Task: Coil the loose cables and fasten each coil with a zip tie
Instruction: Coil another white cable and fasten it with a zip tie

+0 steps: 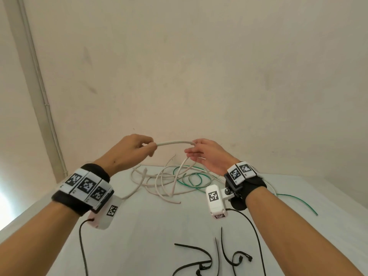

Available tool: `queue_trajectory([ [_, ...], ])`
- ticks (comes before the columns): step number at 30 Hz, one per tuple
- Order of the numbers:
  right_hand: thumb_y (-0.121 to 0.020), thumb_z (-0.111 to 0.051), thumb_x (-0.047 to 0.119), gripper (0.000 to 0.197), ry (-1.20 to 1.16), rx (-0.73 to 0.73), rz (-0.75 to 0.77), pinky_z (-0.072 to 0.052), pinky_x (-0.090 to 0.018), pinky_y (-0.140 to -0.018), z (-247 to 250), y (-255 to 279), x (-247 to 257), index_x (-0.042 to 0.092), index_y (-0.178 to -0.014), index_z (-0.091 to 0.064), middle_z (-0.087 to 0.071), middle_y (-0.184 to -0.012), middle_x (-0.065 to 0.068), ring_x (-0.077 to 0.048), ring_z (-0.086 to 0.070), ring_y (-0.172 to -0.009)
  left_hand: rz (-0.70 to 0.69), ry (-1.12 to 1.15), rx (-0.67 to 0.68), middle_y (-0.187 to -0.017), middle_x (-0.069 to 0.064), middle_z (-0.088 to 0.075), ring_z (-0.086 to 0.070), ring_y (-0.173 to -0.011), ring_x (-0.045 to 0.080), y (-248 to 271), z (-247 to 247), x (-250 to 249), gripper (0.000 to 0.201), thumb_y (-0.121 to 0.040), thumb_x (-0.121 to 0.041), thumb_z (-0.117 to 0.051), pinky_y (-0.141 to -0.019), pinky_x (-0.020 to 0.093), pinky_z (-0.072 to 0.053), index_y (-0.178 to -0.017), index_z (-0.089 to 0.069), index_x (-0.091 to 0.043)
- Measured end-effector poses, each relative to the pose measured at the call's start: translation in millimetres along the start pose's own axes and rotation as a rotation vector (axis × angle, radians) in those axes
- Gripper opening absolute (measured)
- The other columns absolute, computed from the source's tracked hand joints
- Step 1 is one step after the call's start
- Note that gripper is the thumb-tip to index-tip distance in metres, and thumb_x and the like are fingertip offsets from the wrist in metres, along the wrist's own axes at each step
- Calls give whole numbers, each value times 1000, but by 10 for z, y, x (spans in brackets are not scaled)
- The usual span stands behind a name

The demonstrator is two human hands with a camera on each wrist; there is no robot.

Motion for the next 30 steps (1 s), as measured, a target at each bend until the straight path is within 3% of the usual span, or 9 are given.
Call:
queue_trajectory([
  [2, -96, -61, -8, 28, 39, 30, 62, -55, -30, -88, -59, -29, 26, 9, -117, -52, -68, -113, -20, -23, -65, -101, -70, 11, -21, -46, -13, -44, -31, -44, 6, -41, -27, -178, 39, -105, -42, -53, -48, 19, -28, -75, -63, -20],
  [4, -95, -64, -8, 34, 82, 29, 97, -54, -31, -90, -70, -54, 30, 13, -119, -51, -68, -118, -20, -21, -64, -103, -128, 55, -72, -42, -11, -36, -28, -42, 9, -57, 4, -266, 40, -104, -44, -54, -46, 19, -27, -75, -61, -18],
  [10, -97, -65, 2, 27, 360, -26, 45, -51, -42, -103, 62, -134, -126, 23, -111, -54, -70, -127, -15, -25, -64, -114, -212, 270, -219, -58, 1, -31, -26, -54, 19, 70, 237, -223, 41, -104, -42, -56, -50, 27, -21, -76, -63, -13],
  [14, -97, -65, 5, 29, 448, -30, -31, -49, -38, -88, 124, -180, -365, 23, -114, -50, -67, -132, -13, -24, -63, -107, -229, 349, -325, -60, -1, -33, -27, -54, 16, 117, 494, -194, 42, -106, -40, -54, -50, 31, -20, -80, -62, -8],
  [18, -97, -68, 8, 42, 498, -2, -80, -47, -36, -90, 134, -214, -568, 22, -124, -40, -62, -137, -11, -23, -61, -108, -256, 464, -431, -63, 8, -28, -23, -52, 16, 134, 807, -247, 45, -107, -37, -52, -48, 30, -17, -86, -59, 3],
  [22, -88, -77, 2, 69, 542, 38, -91, -43, -43, -113, 88, -216, -667, 24, -135, -30, -52, -150, -9, -27, -54, -132, -284, 593, -497, -57, -5, -29, -20, -49, 14, 158, 1043, -290, 38, -108, -37, -51, -44, 24, -18, -83, -61, -9],
  [25, -82, -83, 1, 90, 603, 40, -64, -41, -41, -114, 33, -191, -718, 22, -143, -21, -47, -152, -10, -30, -46, -141, -261, 754, -566, -55, -11, -28, -17, -48, 10, 161, 1195, -275, 36, -108, -39, -51, -42, 23, -16, -78, -59, -21],
  [28, -82, -83, 3, 76, 501, -53, 21, -50, -40, -105, 85, -191, -686, 23, -134, -32, -58, -139, -11, -26, -57, -127, -244, 794, -589, -55, -11, -25, -15, -48, 11, 116, 1225, -259, 37, -107, -41, -51, -42, 23, -15, -76, -59, -23],
  [30, -94, -73, 10, 42, 424, -106, 73, -56, -42, -98, 109, -201, -595, 22, -122, -44, -66, -125, -11, -25, -64, -117, -210, 806, -616, -55, -10, -25, -14, -49, 11, 91, 1195, -182, 37, -107, -43, -51, -42, 24, -15, -76, -59, -24],
])
Point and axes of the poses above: each hand's wrist, its own y-axis away from the middle knuckle, its own z-axis out of the back of the hand, x = y × z, the point moved 5 cm from there along -y, towards the middle knuckle
